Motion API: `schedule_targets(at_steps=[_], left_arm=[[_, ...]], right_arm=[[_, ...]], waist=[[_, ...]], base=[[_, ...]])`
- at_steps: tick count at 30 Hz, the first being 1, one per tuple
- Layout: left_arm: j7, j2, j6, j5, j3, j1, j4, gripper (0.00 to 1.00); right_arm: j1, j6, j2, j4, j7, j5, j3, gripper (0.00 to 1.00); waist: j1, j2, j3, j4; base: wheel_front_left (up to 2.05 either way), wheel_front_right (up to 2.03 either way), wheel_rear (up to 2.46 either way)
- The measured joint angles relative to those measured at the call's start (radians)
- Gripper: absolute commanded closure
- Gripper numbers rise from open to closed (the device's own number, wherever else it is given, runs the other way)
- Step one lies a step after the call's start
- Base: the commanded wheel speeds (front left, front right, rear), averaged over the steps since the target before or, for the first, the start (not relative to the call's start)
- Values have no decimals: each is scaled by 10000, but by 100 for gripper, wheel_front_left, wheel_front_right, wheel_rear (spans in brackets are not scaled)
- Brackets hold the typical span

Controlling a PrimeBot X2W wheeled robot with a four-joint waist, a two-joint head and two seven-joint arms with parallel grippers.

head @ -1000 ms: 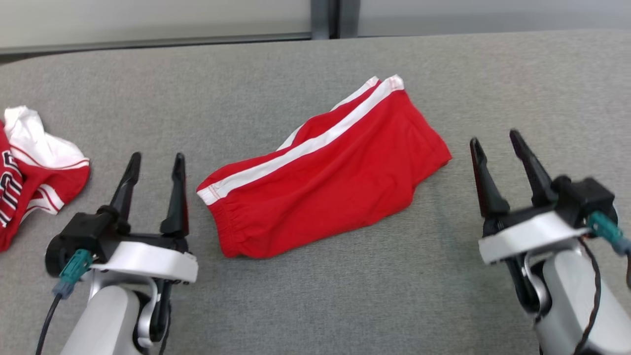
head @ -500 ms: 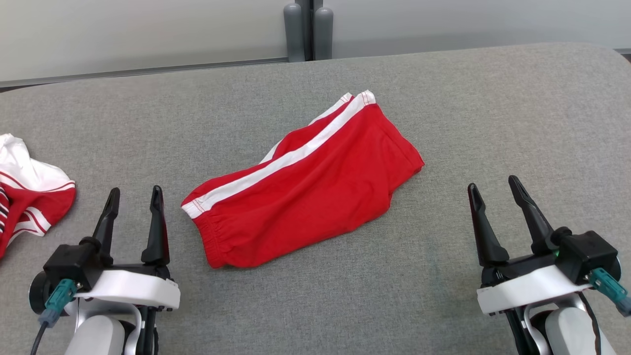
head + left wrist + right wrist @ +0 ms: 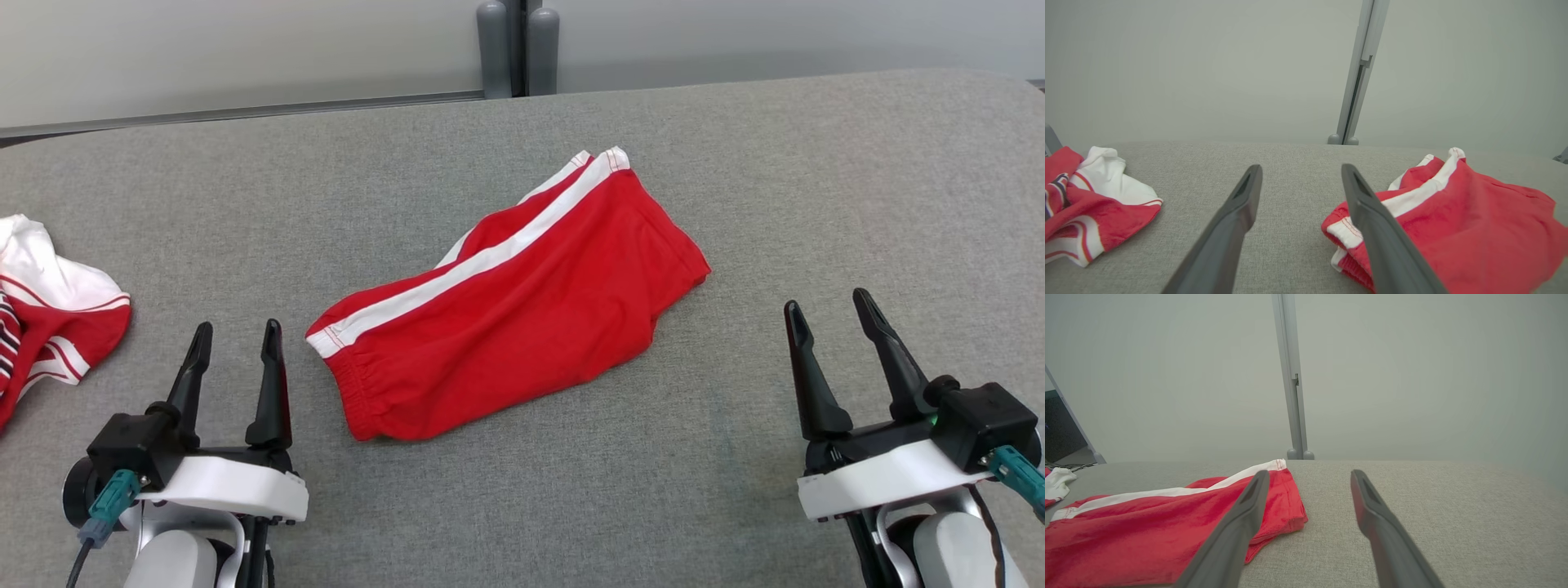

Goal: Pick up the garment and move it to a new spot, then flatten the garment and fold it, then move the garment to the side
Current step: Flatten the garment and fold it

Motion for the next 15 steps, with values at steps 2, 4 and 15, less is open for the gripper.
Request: schedule_targets(at_steps=[2, 4, 15], left_arm=[[0, -48, -50, 73, 15, -15, 21, 0], [0, -86, -94, 132, 25, -58, 33, 0], [0, -502, -531, 391, -263, -940, -19, 0]], right_arm=[[-3, 0, -15, -4, 2, 2, -35, 0], [-44, 0, -36, 0, 4, 2, -94, 0], [-1826, 0, -648, 1465, 389, 203, -236, 0]], waist=[[0, 0, 38, 40], [0, 0, 96, 98], [0, 0, 975, 901]], base=[[0, 0, 0], [0, 0, 0], [0, 0, 0]])
